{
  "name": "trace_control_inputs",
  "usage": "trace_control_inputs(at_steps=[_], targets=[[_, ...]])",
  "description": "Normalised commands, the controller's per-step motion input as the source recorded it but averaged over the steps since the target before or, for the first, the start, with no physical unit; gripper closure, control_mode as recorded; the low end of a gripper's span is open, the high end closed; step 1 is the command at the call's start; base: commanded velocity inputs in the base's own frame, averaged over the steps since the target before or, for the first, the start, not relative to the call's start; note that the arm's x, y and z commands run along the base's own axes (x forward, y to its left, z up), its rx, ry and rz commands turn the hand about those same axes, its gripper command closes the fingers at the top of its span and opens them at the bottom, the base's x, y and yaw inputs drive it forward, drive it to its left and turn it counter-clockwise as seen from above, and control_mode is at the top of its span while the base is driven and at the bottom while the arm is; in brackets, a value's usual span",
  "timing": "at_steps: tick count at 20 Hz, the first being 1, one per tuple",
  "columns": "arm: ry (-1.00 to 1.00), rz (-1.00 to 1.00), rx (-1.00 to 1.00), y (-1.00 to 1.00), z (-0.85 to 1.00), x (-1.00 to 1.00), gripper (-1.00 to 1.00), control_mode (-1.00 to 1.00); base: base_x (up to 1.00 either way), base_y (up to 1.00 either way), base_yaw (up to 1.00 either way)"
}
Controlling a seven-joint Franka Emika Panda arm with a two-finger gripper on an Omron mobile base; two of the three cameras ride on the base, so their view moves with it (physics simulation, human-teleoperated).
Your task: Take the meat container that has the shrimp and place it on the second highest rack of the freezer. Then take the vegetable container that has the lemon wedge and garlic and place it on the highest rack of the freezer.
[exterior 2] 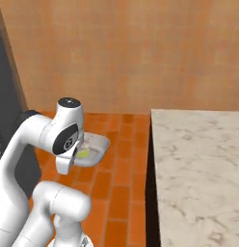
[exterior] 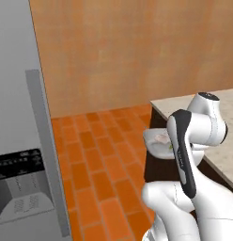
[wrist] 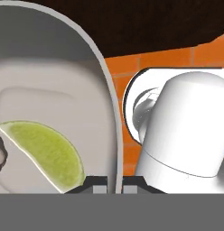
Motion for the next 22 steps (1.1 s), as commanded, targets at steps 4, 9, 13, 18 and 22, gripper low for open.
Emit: trace_control_inputs(at_steps=[4,9,13,18,22], targets=[[0.0,0.0,0.0,0.0,0.0,0.0,1.0,1.0,1.0,-0.23,0.25],[0.0,0.0,0.0,0.0,0.0,0.0,1.0,1.0,1.0,-0.33,0.3],[0.0,0.0,0.0,0.0,0.0,0.0,1.0,1.0,0.88,-0.43,0.42],[0.0,0.0,0.0,0.0,0.0,0.0,1.0,1.0,0.72,-0.4,0.52],[0.0,0.0,0.0,0.0,0.0,0.0,1.0,1.0,0.53,-0.33,0.76]])
